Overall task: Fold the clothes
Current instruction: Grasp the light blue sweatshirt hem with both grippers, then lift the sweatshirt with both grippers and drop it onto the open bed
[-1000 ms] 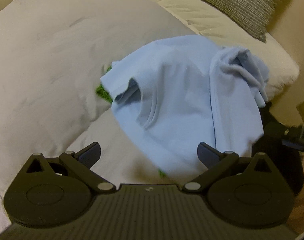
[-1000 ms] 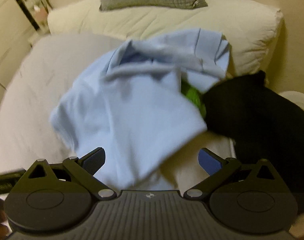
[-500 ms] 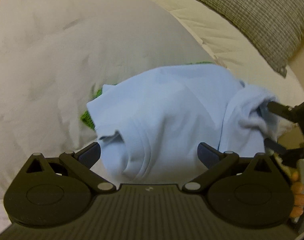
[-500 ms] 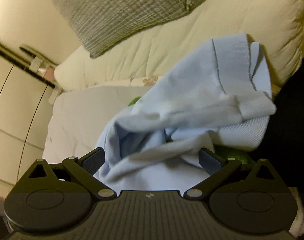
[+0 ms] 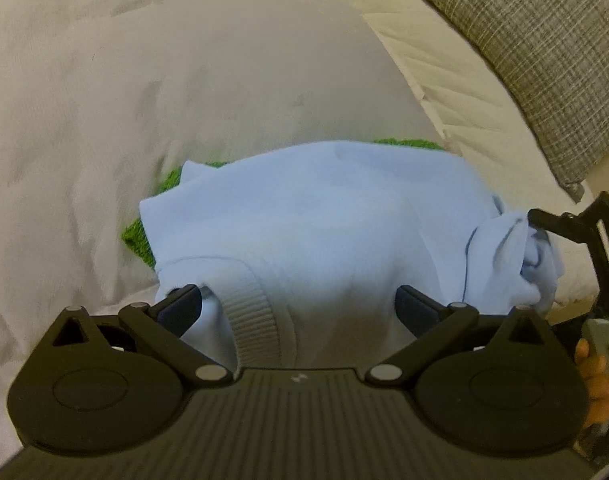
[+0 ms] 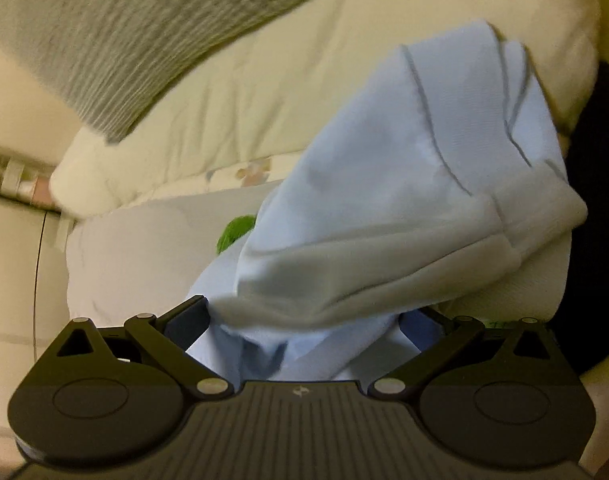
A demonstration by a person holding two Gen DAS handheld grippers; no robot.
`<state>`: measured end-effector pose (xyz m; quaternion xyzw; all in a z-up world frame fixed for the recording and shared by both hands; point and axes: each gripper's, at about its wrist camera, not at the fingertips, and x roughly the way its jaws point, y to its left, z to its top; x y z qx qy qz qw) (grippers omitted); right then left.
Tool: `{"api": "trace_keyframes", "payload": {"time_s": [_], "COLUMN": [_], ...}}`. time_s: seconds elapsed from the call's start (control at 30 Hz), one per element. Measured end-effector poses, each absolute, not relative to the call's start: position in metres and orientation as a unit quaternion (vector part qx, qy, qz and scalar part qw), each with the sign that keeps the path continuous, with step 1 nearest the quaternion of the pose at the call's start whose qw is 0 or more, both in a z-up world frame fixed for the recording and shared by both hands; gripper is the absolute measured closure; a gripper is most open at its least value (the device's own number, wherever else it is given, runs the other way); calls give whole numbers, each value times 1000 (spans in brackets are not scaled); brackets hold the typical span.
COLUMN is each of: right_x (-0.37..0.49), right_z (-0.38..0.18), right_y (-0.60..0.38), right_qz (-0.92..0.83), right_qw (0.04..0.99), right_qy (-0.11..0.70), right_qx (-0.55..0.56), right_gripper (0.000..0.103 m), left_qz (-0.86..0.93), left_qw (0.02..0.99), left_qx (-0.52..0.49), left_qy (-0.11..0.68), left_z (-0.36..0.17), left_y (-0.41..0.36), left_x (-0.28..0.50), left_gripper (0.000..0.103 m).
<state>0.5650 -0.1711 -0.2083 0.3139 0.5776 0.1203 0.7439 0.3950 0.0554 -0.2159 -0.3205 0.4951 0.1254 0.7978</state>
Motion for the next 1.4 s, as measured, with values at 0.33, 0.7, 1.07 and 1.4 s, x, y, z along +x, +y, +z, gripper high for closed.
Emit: {"api": "trace_keyframes", "payload": {"time_s": [0.33, 0.7, 1.07, 1.4], "right_x": [564, 475, 295, 91], "right_z": [-203, -91, 4, 57], "right_y": [-145, -144, -49, 33], "right_qz": [143, 336, 589, 714], "right_qw": [779, 821, 721, 603], "right_qy": [583, 440, 355, 336], "right_qx": [180, 140, 89, 117], "right_gripper": [70, 85, 85, 85], "left_qz": [59, 77, 294, 421], "left_qw": [817, 905, 909, 889], "left_qx": [-333, -281, -245, -148], "left_qy": [467, 310, 164, 101], "left_z": [-203, -83, 46, 168], "left_y": [55, 64, 125, 163], "left_x": [394, 271, -13, -244], "left_gripper": [86, 98, 99, 99]}}
